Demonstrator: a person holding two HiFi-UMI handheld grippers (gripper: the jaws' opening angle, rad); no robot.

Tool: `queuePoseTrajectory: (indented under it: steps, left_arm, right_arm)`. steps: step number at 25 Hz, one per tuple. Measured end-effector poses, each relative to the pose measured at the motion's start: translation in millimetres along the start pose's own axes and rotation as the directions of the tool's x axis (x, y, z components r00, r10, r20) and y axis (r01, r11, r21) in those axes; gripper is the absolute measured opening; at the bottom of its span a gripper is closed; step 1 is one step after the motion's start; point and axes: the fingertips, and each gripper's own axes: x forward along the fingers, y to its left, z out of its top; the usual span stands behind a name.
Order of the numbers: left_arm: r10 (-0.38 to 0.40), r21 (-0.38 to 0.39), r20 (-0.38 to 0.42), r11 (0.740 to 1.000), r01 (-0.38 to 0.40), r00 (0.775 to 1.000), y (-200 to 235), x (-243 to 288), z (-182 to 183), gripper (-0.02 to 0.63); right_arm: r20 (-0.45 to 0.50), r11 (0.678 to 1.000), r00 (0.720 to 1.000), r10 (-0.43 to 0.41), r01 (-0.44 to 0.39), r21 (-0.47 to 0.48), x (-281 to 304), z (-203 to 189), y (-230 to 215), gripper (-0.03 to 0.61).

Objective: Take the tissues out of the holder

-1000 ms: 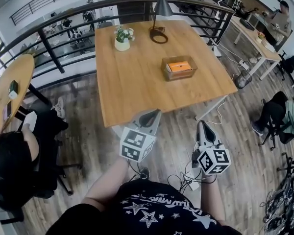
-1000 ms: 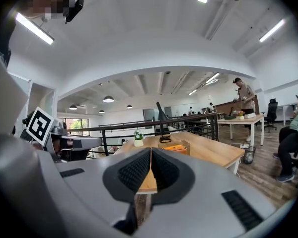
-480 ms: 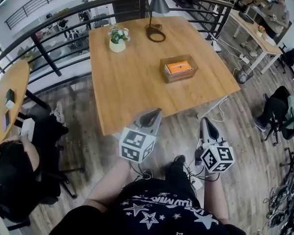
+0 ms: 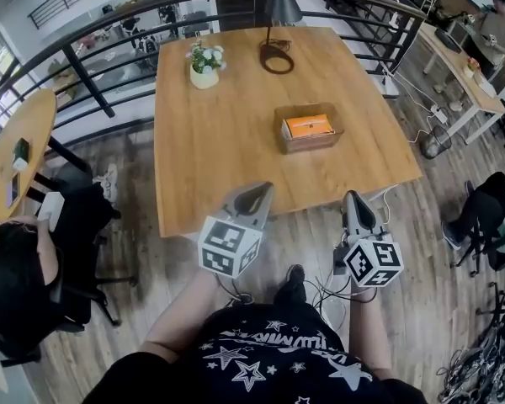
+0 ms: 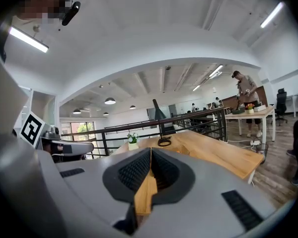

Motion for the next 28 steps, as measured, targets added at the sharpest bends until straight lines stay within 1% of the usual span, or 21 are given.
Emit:
queuePoseTrajectory:
  steps: [5,9,13,17,22,28]
  left_arm:
    - [0.067,0.007,-0.001,0.998,-0.067,0.998,4.2,44.9,9.0,0.012]
    - [0.125,0.012,-0.013,0.992,-0.125,0.992,2.8,72.7,12.6,0.012]
    - [0.197,0.012,-0.009,0.980,-0.197,0.980,3.6,93.7,17.5,0.012]
    - [0.258,-0.012,-0.010,0.966,-0.258,0.966,3.5,113.2,16.7,0.012]
    - [0.335,-0.023,-0.006,0.942,-0.335,0.942,7.0,126.2,21.0,0.012]
    - [0.377,-0.033,-0.032,0.925,-0.378,0.926,10.3,133.1,11.4,0.012]
  right_arm:
    - [-0.006,0.999,0.999,0.046,-0.046,0.013,37.0,9.1,-46.9,0.015]
    - [-0.015,0.995,0.995,0.099,-0.099,0.015,62.1,16.6,-76.6,0.015]
    - [-0.031,0.985,0.984,0.175,-0.175,0.008,86.6,21.7,-96.0,0.015]
    - [-0.046,0.973,0.972,0.230,-0.229,0.015,102.4,25.7,-117.4,0.015]
    - [-0.067,0.948,0.946,0.317,-0.317,0.010,126.4,31.0,-125.9,0.015]
    - [-0.100,0.928,0.922,0.373,-0.373,0.015,144.3,20.5,-127.0,0.015]
